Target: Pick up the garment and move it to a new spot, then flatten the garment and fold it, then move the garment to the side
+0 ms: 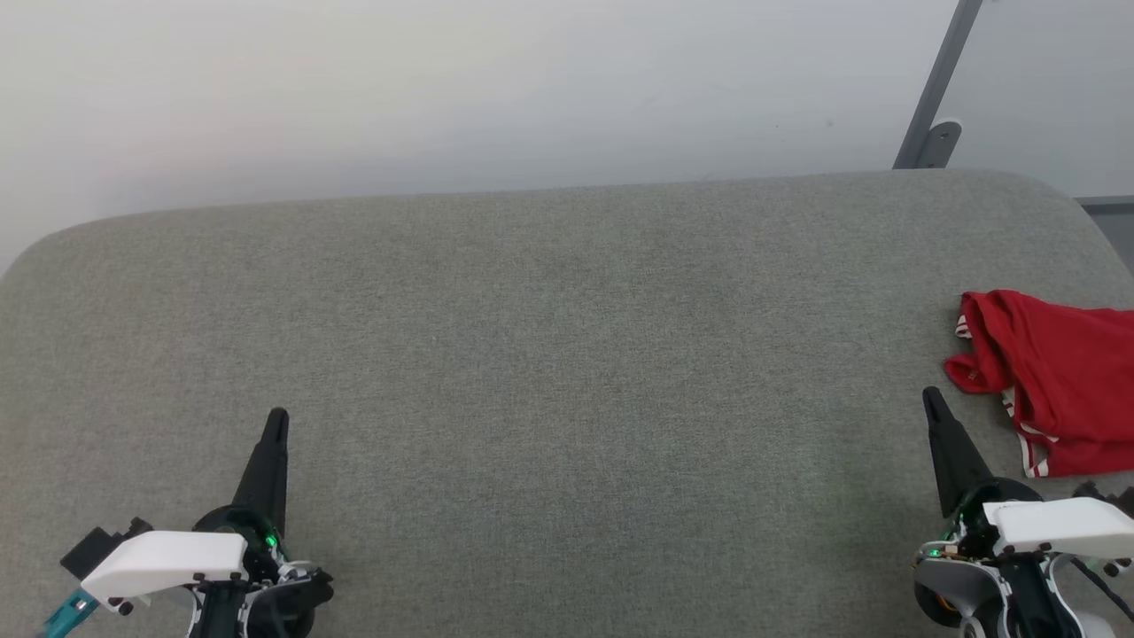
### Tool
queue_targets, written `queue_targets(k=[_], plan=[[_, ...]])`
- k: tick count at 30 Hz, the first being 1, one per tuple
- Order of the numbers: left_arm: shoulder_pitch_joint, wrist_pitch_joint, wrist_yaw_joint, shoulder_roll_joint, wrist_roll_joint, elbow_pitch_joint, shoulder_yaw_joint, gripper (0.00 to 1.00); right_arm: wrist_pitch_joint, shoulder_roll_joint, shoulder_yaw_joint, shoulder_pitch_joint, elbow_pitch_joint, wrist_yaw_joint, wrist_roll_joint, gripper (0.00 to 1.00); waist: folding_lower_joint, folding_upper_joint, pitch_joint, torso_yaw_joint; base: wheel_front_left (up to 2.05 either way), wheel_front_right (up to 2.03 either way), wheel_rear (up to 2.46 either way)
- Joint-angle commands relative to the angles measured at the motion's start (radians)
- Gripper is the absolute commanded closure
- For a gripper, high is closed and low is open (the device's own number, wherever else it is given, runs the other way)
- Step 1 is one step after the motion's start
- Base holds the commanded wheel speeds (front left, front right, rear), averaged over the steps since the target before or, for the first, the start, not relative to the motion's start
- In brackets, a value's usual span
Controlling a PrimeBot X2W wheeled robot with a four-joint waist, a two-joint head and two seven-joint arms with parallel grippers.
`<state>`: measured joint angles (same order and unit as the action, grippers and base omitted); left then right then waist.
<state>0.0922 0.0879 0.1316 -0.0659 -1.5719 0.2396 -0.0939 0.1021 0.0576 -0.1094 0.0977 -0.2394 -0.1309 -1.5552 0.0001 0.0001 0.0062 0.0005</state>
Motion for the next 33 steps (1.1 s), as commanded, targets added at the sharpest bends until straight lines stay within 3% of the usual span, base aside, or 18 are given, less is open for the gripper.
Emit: queue_targets(k=[1, 33], plan=[[0.014, 0.007, -0.002, 0.001, -0.026, 0.002, -0.004, 1.0, 0.007, -0.007, -0.005, 0.014, -0.004, 0.0, -0.024, 1.0, -0.0001, -0.0001, -0.001, 0.0, 0.0, 0.0, 0.0], [0.023, 0.021, -0.002, 0.01, -0.049, 0.006, -0.012, 1.0, 0.015, -0.009, -0.006, 0.015, -0.007, 0.0, -0.059, 1.0, -0.0001, -0.0001, -0.003, -0.001, 0.0, 0.0, 0.0]])
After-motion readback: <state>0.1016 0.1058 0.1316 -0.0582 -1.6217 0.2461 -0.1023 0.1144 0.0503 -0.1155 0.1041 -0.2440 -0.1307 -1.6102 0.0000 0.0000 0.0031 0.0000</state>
